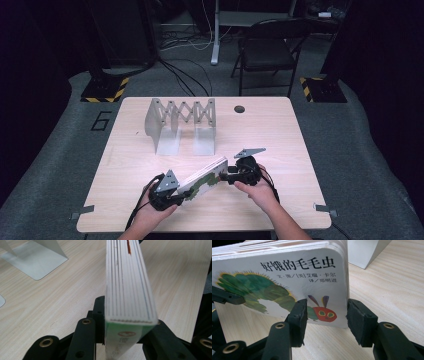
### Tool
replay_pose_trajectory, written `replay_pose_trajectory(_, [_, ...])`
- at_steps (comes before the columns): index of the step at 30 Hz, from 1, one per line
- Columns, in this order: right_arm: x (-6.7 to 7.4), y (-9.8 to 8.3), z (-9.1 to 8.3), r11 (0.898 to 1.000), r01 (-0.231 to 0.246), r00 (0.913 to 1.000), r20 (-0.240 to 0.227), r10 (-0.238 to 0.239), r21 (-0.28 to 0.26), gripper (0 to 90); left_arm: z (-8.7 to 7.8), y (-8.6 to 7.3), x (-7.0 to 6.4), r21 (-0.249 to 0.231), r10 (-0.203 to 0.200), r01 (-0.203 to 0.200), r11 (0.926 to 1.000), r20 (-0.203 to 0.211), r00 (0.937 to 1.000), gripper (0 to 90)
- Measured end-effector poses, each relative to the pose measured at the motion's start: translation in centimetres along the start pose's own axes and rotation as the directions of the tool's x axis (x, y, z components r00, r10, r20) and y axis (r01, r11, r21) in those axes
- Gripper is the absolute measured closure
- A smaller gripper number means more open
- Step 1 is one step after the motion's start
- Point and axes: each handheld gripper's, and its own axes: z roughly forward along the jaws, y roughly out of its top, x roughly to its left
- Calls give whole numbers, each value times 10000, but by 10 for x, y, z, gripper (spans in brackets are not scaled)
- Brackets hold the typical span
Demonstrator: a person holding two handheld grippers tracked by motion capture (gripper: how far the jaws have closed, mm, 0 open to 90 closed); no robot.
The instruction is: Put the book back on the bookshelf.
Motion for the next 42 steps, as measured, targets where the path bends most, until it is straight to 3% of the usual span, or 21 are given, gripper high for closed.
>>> replay_pose_trajectory(8, [-1,1,2,9999,102,9999,64,-102,-101,505,1,1,-3,49,-20,20,10000,25,10000,724])
replay_pose_trajectory(16, [-2,1,3,9999,123,9999,60,-122,-110,505,4,3,-5,-211,-388,384,9990,-162,9991,701])
replay_pose_trajectory(20, [-2,1,2,9999,131,9999,32,-130,-102,505,6,6,-5,-158,-295,293,9994,-151,9995,695])
replay_pose_trajectory(24, [-2,1,2,9999,130,9999,24,-130,-106,506,9,7,-5,-222,-608,606,9979,-66,9981,689])
replay_pose_trajectory(33, [-2,1,2,9999,138,9999,25,-138,-104,506,11,9,-4,-158,-373,372,9992,-99,9993,684])
replay_pose_trajectory(42, [-2,1,3,9998,141,9999,27,-141,-122,506,15,11,-5,-237,-474,467,9986,-283,9985,700])
